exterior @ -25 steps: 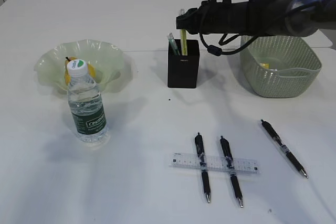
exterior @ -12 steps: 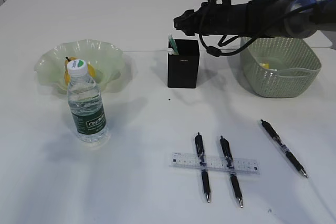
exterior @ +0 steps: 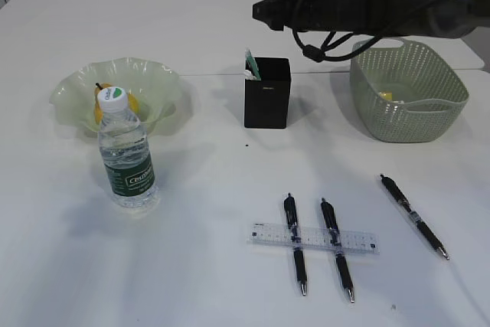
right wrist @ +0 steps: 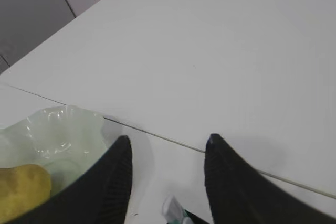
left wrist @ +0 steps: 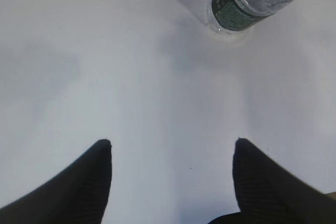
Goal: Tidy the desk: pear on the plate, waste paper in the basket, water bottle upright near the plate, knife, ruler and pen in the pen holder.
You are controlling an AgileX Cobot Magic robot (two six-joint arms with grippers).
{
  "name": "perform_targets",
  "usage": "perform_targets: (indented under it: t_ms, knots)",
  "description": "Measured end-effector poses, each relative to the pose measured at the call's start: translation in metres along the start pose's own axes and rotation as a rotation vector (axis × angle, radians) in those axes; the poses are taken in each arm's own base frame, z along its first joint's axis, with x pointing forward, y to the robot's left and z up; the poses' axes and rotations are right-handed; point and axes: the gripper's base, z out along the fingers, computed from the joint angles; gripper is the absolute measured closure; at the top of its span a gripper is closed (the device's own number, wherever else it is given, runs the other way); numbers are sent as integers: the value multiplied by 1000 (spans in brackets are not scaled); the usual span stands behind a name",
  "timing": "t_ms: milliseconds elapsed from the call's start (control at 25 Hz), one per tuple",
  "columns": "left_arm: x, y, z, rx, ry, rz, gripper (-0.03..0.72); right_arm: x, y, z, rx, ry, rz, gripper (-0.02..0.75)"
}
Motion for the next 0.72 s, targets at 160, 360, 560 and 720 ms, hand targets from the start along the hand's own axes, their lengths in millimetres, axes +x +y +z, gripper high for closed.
perform_targets:
  t_ms: [160, 360, 560, 720]
  knots:
    - [0, 0, 0, 0, 0, 0, 178, -13, 10, -11, -36, 45, 28, 400]
    - [1, 0, 0, 0, 10, 0, 178, -11, 22, -27, -96, 245, 2, 400]
    - [3, 0, 0, 0, 31, 0, 178, -22, 33, -57, -77, 452, -16, 400]
    - [4, 0, 0, 0, 47, 0, 178, -40, 40, -89, -9, 559, -55, 400]
